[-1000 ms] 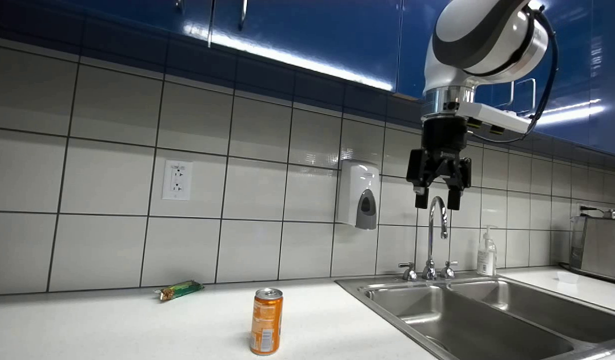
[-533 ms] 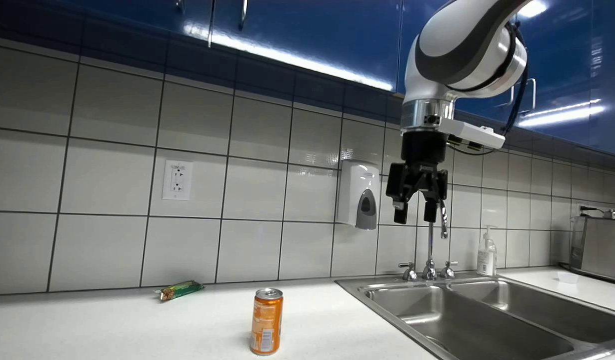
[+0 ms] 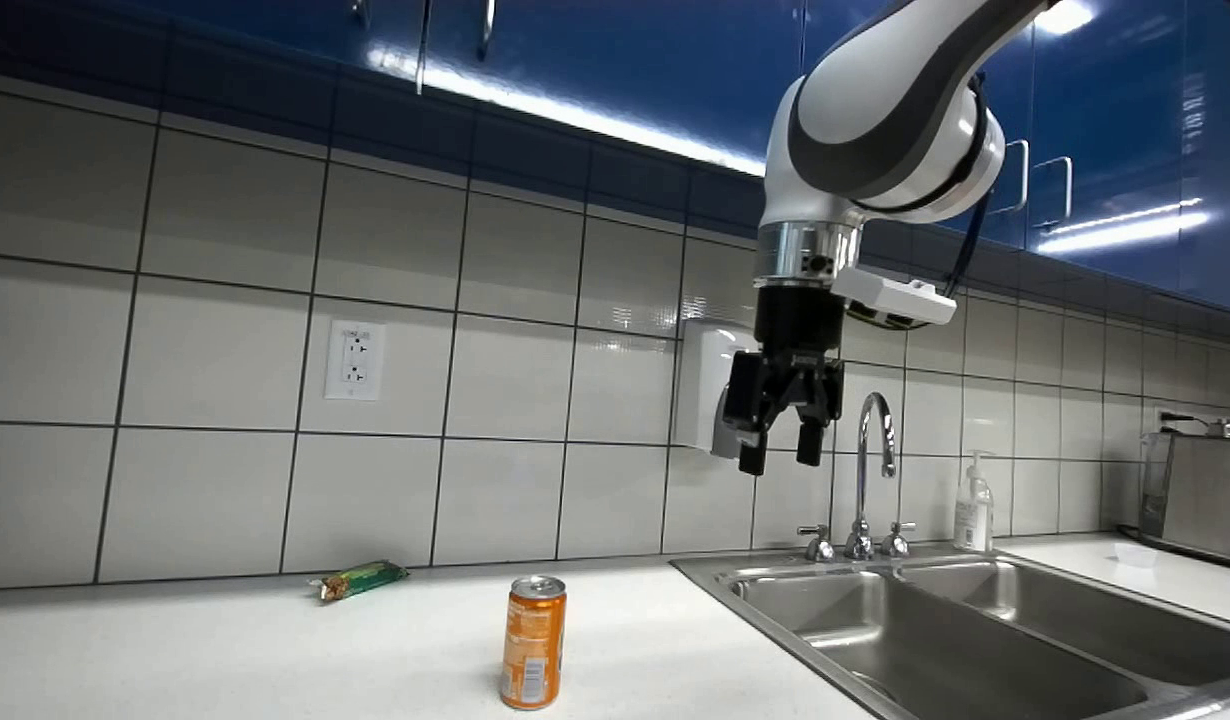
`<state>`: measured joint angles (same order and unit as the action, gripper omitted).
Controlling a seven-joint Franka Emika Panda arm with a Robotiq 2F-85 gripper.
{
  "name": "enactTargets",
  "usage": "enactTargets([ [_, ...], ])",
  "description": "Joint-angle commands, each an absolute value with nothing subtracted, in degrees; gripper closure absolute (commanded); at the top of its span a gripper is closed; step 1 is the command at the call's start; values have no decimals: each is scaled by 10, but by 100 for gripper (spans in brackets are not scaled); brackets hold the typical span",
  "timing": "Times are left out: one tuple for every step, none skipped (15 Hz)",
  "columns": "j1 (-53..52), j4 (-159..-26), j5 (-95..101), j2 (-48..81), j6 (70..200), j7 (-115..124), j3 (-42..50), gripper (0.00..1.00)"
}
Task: Put the orange can in the sink on the left.
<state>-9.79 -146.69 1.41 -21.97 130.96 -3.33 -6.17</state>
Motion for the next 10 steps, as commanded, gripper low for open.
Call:
enactTargets([
  [-100,-1440,17,-179,1332,-19,-81,0],
  [-102,-1434,15,-169,1337,-16,-86,0],
  [-104,-1429,16,-158,1342,-11,-91,0],
  [-106,-1422,17,-149,1344,-6,-96,0],
  [-107,-1418,19,-141,1349,-1,-101,0],
  [-109,-1412,20,-133,1352,1,-105,0],
  [-110,-1406,20,-124,1353,3,-109,0],
  [-112,-1400,21,-115,1355,6,-114,0],
  [-114,-1395,21,-107,1356,8,-118,0],
  [-115,-1389,24,-99,1356,11,-121,0],
])
